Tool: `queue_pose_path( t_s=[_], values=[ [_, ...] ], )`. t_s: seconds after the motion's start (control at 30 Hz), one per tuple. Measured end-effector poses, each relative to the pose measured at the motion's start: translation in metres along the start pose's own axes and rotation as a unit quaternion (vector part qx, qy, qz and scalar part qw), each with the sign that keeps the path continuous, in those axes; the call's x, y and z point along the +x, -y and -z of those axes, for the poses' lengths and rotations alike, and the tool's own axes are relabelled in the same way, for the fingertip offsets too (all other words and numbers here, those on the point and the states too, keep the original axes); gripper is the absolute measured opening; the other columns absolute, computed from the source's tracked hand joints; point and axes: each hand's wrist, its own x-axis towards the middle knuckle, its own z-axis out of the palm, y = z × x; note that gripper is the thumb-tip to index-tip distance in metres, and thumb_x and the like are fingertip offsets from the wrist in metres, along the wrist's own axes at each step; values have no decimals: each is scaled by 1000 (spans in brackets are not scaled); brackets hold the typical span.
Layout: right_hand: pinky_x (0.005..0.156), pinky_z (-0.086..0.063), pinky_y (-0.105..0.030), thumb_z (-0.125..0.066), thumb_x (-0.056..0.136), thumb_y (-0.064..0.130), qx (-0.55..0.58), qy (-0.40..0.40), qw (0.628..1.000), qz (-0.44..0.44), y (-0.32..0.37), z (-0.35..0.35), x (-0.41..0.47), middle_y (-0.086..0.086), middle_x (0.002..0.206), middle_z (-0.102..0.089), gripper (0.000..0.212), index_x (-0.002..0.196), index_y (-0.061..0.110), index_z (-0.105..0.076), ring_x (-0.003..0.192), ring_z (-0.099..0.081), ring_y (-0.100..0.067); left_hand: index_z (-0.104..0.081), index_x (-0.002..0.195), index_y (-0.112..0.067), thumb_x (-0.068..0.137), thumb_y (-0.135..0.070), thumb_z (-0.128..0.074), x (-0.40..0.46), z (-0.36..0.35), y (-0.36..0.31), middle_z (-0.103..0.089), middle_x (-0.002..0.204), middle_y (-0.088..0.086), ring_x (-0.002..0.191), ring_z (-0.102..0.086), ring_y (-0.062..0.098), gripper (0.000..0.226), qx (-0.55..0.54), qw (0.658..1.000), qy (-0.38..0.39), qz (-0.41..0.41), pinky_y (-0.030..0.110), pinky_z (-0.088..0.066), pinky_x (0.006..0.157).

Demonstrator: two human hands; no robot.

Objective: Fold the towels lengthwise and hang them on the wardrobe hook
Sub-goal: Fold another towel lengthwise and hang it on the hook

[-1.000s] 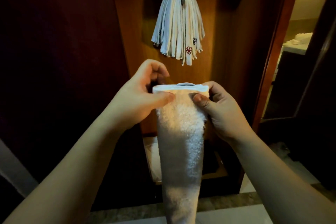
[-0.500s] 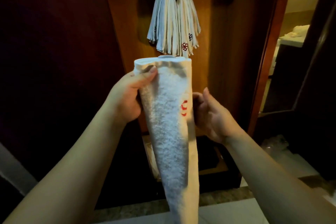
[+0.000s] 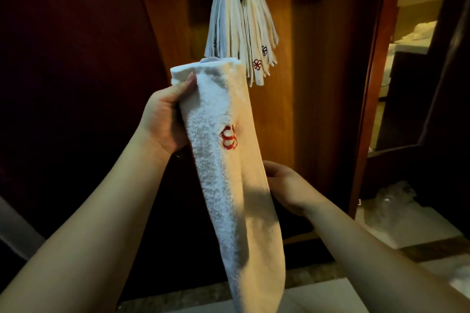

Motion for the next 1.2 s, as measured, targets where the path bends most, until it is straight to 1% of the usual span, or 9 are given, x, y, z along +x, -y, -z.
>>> queue_pose_path(
  t_s=[0.13, 0.33, 0.4, 0.5, 0.67, 0.87, 1.03, 1.1, 1.2],
  values=[
    [76, -48, -25, -49, 102, 38, -103, -149, 982, 50, 10, -7, -3, 15, 91, -69, 19, 95, 35, -67, 89, -62, -2, -76, 99, -21, 92, -28, -54, -2, 4, -8, -71, 96, 3, 91, -68, 18, 25, 15, 999, -6, -33, 38, -56, 87],
    [69, -45, -4, -38, 101, 46, -55, -100, 990, 85, 9, -12, -16, 20, 98, -65, 20, 108, 45, -57, 90, -59, 13, -69, 104, -11, 82, -25, -60, 1, -4, -13, -74, 96, 7, 94, -72, 22, 28, 2, 995, -87, -52, 41, -58, 83],
    [73, -47, -5, -46, 99, 45, -68, -83, 990, 91, 8, -12, -18, 24, 101, -65, 14, 110, 53, -46, 92, -60, 14, -63, 113, -8, 86, -24, -60, 3, -6, -14, -74, 102, 10, 101, -71, 26, 32, -4, 993, -108, -41, 44, -58, 84],
    [77, -53, -17, -57, 100, 25, -59, -102, 986, 122, 3, -10, -19, 17, 109, -65, 39, 112, 57, -39, 95, -65, -1, -61, 120, -7, 97, -22, -53, 4, -8, -17, -73, 108, 12, 106, -70, 28, 28, 0, 993, -116, -27, 47, -58, 85],
    [78, -42, -9, -48, 98, 5, -111, -136, 972, 156, 3, -11, -22, 23, 97, -58, 41, 96, 44, -59, 89, -56, 6, -59, 125, -4, 98, -19, -53, 5, -19, -19, -71, 114, 15, 105, -70, 31, 31, 3, 991, -129, -22, 48, -58, 83],
    [94, -50, -30, -44, 93, 2, -56, -38, 995, 75, 6, -8, -18, 7, 118, -62, 57, 88, 51, -71, 109, -61, -11, -65, 110, -8, 100, -19, -53, 5, -32, -20, -76, 97, 9, 96, -73, 26, 19, 54, 989, -133, -40, 41, -60, 74],
    [119, -27, -29, -45, 94, 41, -56, 53, 995, 65, 6, -8, -20, 26, 125, -62, 27, 113, 42, -63, 127, -49, 5, -64, 126, -8, 98, -23, -57, 5, -39, -18, -72, 114, 13, 97, -73, 25, 33, 99, 981, -158, -53, 42, -60, 77],
    [115, -30, -27, -54, 89, 64, -152, 62, 985, 51, 9, -10, -20, 21, 138, -47, 38, 123, 46, -52, 135, -39, -3, -65, 125, -9, 96, -24, -60, 6, -42, -17, -73, 113, 11, 94, -74, 23, 32, 116, 975, -178, -58, 41, -60, 75],
    [96, -47, -24, -57, 89, 60, -235, 6, 971, 41, 9, -20, -21, 17, 125, -49, 44, 114, 26, -67, 117, -53, -5, -67, 121, -12, 94, -26, -64, 8, -43, -16, -75, 108, 6, 91, -74, 19, 31, 140, 968, -196, -66, 41, -61, 75]
  ],
)
